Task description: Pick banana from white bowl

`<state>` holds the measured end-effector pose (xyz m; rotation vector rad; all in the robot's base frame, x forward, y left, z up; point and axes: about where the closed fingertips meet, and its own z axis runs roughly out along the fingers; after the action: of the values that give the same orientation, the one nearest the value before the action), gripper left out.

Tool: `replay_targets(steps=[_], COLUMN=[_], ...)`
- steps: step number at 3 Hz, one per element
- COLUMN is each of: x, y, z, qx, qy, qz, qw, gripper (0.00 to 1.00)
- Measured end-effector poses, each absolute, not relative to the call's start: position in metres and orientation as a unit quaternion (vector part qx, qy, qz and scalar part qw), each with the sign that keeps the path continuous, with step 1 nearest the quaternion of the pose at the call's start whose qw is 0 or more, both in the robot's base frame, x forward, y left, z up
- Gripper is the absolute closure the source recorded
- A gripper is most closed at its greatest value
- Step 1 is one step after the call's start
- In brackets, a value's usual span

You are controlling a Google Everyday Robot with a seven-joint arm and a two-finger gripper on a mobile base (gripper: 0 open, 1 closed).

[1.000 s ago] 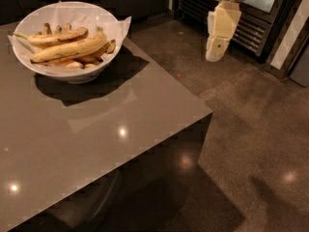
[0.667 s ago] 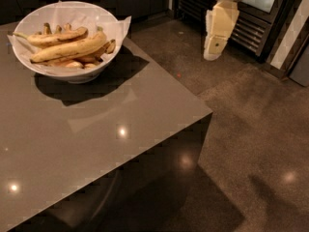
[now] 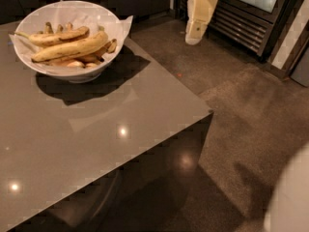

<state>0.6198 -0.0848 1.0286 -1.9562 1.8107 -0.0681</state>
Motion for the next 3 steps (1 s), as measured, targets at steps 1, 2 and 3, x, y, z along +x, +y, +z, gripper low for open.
replay_targets(steps=[1,2,3], x=[0.641,0.649,0.662], y=[-0.052,-0.046,-0.031], z=[1.037,1.044,1.041], qx=[-0.744,-0.741,-0.743], qy=[0.623,0.619,0.611], qz=[-0.025,-0.031,-0.025], qw=[0.240,0.258,0.272], gripper=[0.00,0.00,0.00])
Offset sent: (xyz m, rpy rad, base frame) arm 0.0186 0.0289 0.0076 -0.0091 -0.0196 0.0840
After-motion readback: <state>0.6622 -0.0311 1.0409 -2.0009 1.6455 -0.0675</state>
